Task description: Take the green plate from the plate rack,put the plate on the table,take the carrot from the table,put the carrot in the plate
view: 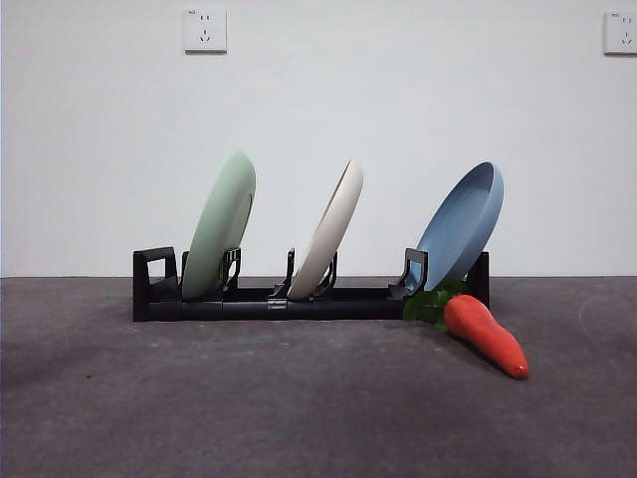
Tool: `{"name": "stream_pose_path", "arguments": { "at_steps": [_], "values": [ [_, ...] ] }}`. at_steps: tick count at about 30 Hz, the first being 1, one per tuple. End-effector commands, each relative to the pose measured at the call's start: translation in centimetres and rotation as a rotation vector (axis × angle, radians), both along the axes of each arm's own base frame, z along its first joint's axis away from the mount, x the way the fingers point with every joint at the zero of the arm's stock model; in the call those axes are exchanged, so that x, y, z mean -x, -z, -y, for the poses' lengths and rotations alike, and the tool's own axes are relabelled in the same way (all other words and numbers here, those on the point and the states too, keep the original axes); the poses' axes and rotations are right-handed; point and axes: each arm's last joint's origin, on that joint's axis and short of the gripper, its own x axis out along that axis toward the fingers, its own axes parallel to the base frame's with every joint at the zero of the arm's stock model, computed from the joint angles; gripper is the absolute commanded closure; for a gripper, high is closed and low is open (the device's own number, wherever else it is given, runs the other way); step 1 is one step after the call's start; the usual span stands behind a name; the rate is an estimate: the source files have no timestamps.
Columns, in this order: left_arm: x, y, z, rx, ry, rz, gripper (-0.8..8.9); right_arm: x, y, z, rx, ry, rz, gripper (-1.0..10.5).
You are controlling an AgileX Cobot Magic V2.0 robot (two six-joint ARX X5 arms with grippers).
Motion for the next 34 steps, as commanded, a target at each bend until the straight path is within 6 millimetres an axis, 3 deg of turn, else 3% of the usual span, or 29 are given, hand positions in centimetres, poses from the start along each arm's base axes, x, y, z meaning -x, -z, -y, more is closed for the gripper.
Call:
{"name": "stream_pose_path", "arguments": {
  "at_steps": [1, 7, 16, 18, 20, 22, 23, 27, 34],
  "values": [
    [-0.1, -1.0, 0.1, -0.042, 0.074, -0.003, 8.21, -0.2, -1.7, -0.2, 0.087, -0.11, 0.009, 9.6],
    [-0.2, -2.8, 0.4, -0.059, 0.203, -0.041, 8.21, -0.5, -3.9, -0.5, 0.144, -0.219, -0.06, 9.6],
    [-0.2, -3.7, 0.4, -0.073, 0.217, -0.062, 7.96, -0.7, -4.1, -0.5, 0.18, -0.23, -0.097, 9.4],
    [-0.2, -3.7, 0.4, -0.071, 0.216, -0.064, 6.42, -0.8, -4.1, -0.5, 0.181, -0.228, -0.099, 8.4],
    [-0.2, -3.7, 0.4, -0.07, 0.215, -0.066, 3.78, -0.8, -4.1, -0.5, 0.181, -0.225, -0.101, 6.2],
    [-0.2, -3.7, 0.4, -0.07, 0.215, -0.065, 2.44, -0.9, -4.1, -0.5, 0.177, -0.222, -0.11, 3.8],
    [-0.2, -3.7, 0.4, -0.07, 0.215, -0.065, 2.47, -0.9, -4.0, -0.5, 0.175, -0.22, -0.114, 3.4],
    [-0.4, -3.7, 0.4, -0.072, 0.209, -0.071, 2.47, -1.1, -4.0, -0.5, 0.172, -0.22, -0.125, 3.5],
    [-2.4, -4.0, 0.4, -0.079, 0.194, -0.072, 2.47, -1.2, -3.9, -0.5, 0.172, -0.221, -0.135, 3.5]
  ]
}}
